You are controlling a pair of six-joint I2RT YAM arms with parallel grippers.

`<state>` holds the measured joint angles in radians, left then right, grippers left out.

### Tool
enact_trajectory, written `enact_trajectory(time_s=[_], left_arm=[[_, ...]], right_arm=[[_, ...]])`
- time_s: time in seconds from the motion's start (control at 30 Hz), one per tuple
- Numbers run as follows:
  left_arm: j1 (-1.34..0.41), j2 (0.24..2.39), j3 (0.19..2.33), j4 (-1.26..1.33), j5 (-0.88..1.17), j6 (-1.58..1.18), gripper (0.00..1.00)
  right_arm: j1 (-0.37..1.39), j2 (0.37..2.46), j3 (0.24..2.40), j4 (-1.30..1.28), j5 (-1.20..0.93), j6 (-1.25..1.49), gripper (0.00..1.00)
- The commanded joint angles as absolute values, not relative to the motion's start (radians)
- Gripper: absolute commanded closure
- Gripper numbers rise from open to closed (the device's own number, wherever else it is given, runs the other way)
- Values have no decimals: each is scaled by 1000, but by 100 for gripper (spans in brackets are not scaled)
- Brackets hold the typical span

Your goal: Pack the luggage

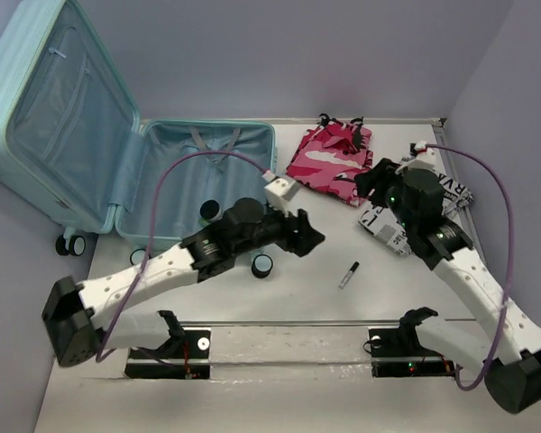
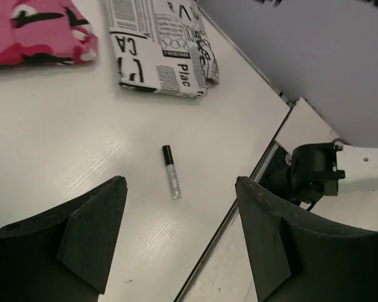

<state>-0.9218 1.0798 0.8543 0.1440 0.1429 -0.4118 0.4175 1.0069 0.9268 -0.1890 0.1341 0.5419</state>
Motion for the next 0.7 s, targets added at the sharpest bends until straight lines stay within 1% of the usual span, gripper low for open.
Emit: enact_trajectory(time_s=[0.0, 0.07, 0.13, 0.17, 0.2, 0.37, 0.53, 0.67], left_arm=[[-1093, 1332, 1039, 131, -96, -339, 22], [-1127, 1435, 1097, 95, -155, -324, 24], [-1195, 1608, 1165, 62, -231, -298, 24], [-1195, 1609, 1189, 49, -245, -293, 24], [-1224, 1687, 1234, 25, -259, -285, 24], [-1292, 1892, 1324, 2, -334, -262, 24], [-1296, 1970, 1344, 3, -356, -261, 23], [-1296, 2014, 1338, 20, -341, -245, 28]], right_arm=[[405, 833, 887, -346, 334, 477, 41], [405, 758, 877, -402, 376, 471, 41], [405, 704, 868, -435, 394, 465, 41], [405, 690, 867, -445, 396, 465, 41], [405, 680, 867, -455, 397, 463, 41], [405, 637, 868, -489, 393, 453, 41], [405, 635, 871, -497, 382, 445, 41], [405, 638, 870, -492, 367, 454, 41]])
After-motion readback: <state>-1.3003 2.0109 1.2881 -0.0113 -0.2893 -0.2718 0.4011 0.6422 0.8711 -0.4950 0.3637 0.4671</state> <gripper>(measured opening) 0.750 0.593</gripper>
